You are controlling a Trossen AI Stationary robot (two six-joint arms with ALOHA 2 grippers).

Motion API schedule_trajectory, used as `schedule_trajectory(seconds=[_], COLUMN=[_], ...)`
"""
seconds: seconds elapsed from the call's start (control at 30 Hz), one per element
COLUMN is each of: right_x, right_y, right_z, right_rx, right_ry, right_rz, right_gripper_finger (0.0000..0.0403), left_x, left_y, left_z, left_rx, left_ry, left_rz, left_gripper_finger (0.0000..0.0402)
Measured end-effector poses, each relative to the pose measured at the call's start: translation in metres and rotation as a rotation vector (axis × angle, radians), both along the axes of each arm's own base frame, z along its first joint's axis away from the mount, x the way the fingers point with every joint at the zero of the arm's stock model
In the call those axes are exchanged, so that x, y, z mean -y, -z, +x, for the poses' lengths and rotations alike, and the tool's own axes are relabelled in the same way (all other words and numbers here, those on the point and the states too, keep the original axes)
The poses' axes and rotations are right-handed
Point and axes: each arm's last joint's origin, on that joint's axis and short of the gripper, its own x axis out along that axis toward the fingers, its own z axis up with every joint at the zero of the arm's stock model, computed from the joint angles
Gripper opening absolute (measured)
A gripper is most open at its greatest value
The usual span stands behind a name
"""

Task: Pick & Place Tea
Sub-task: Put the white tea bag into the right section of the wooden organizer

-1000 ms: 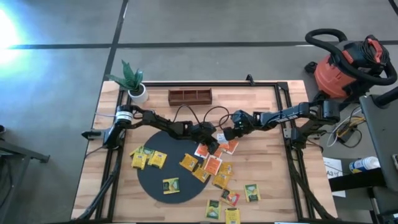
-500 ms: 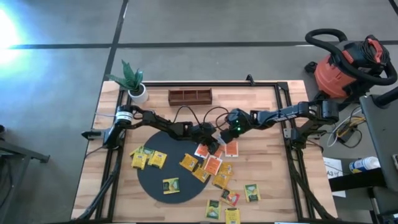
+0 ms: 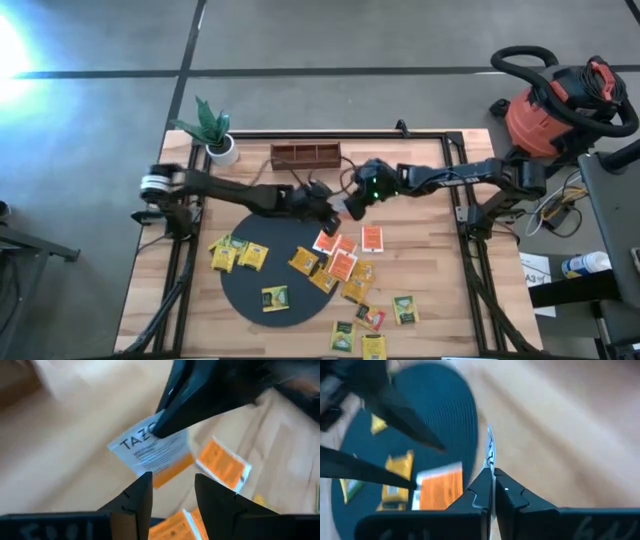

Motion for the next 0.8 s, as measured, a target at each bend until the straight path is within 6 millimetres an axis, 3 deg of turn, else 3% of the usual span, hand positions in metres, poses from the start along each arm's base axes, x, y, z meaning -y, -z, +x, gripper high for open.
schedule_trajectory(seconds=[0.13,0.3,0.53,0.8], right_x=[0.025,0.073,0.14,0.179], right_y=[-0.028,-0.056,-0.053,-0.039], right_z=[0.009,0.018,0.042,0.068], right_rx=[0.075,0.077,0.025,-0.056], right_ry=[-0.039,-0.036,-0.093,-0.172], right_rz=[-0.153,-0.315,-0.306,-0.363], right_gripper_finger=[0.0008,0.0008,0.0008,0.0008], left_x=[0.009,0.013,0.015,0.023], left_y=[-0.039,-0.061,-0.051,-0.036], left_z=[-0.029,-0.061,-0.089,-0.101], left_rx=[0.04,0.133,0.227,0.33], left_ry=[-0.105,-0.193,-0.27,-0.291], left_rz=[0.114,0.128,0.055,-0.002], left_gripper_finger=[0.0142,0.0142,0.0142,0.0142])
